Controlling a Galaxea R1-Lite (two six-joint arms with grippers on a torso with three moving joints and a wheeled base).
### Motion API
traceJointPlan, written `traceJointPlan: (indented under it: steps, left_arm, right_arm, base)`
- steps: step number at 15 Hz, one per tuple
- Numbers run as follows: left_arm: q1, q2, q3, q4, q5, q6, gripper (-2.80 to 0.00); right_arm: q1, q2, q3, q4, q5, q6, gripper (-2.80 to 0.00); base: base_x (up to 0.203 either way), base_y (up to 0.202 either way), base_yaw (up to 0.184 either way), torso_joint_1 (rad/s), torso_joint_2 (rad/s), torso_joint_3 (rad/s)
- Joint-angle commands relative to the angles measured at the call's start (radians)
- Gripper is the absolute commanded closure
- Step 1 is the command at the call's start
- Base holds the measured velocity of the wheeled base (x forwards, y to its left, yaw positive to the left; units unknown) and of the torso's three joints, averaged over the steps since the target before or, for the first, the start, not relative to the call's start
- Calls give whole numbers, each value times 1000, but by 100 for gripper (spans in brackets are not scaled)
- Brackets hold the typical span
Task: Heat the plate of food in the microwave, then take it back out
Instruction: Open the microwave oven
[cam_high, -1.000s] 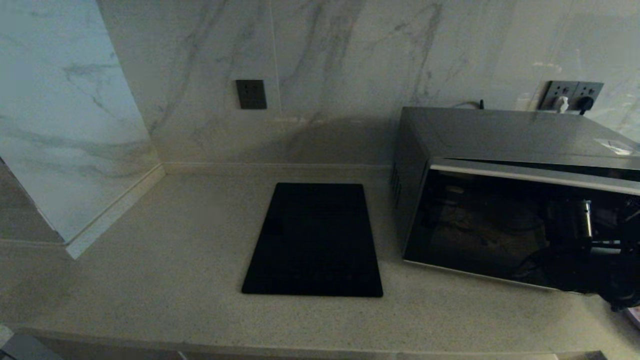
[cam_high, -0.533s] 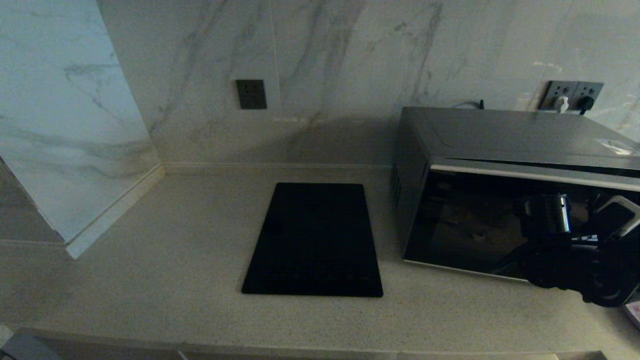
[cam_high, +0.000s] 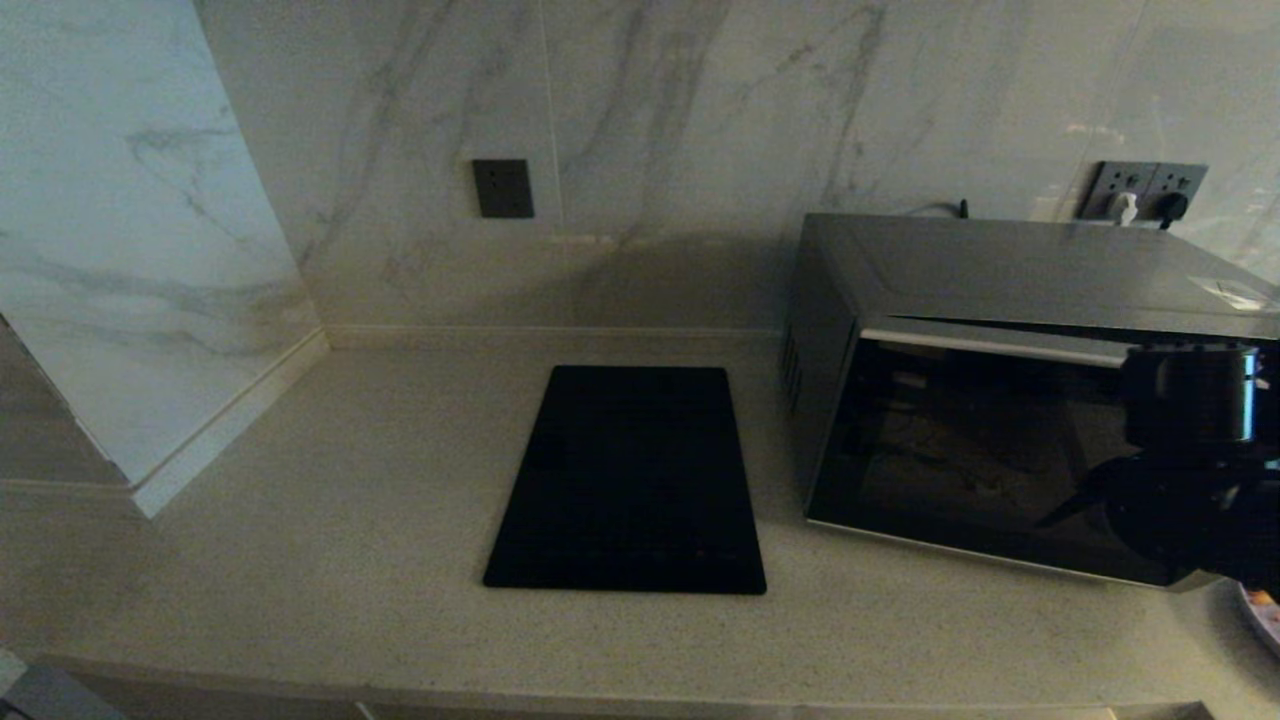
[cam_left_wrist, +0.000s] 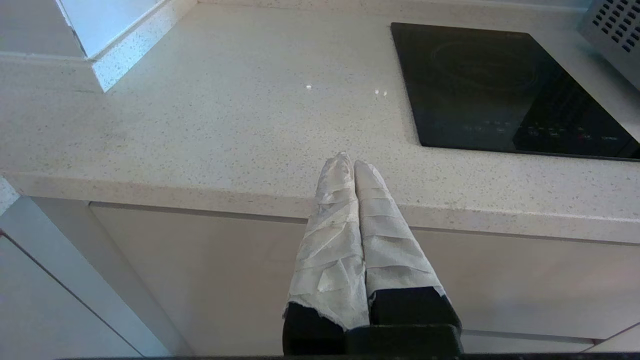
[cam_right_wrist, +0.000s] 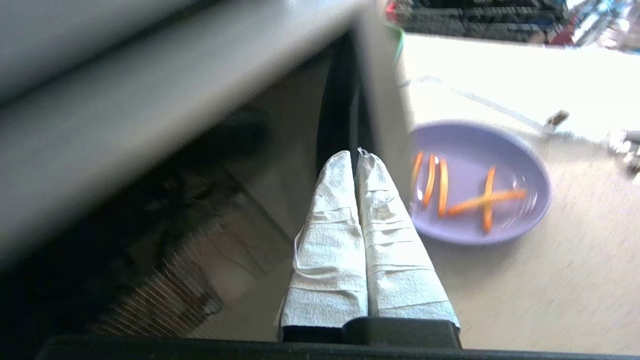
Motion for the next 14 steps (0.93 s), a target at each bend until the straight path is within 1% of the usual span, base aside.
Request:
traceJointPlan:
  steps: [1,4,5,6,7,8,11,12,13,14]
  left_arm:
    - [0,2,0,0,0,-1,0]
    - [0,1,0,0,0,-1,0]
    - [0,2,0,0,0,-2,0]
    - [0,2,0,0,0,-1,0]
    - [0,1,0,0,0,-1,0]
    - [0,2,0,0,0,-1,0]
    - [0,1,0,0,0,-1,0]
    - [0,1,0,0,0,-1,0]
    - [0,2,0,0,0,-1,0]
    - [0,1,0,0,0,-1,0]
  right_arm:
    - [1,-223,9,-4,23,-114,0]
    - [5,-441,-37,2,116,-420,0]
    - [7,-488,-56,24,156,-504,0]
    - [7,-518,-66,83,200,-536,0]
    - [8,-538,-76,148,242,-545,0]
    - [8,-549,-95,202,264,-547,0]
    - [8,-559,-166,313,284,-548,0]
    - [8,-559,-184,328,290,-548,0]
    - [8,-558,-192,331,291,-548,-280]
    - [8,-563,-193,331,295,-548,-280]
  base:
    - [0,0,0,0,0,0]
    - [0,0,0,0,0,0]
    - [0,0,0,0,0,0]
    - [0,0,0,0,0,0]
    - [0,0,0,0,0,0]
    - [0,0,0,0,0,0]
    - [0,0,0,0,0,0]
    - [0,0,0,0,0,0]
    - [0,0,0,0,0,0]
    - [0,0,0,0,0,0]
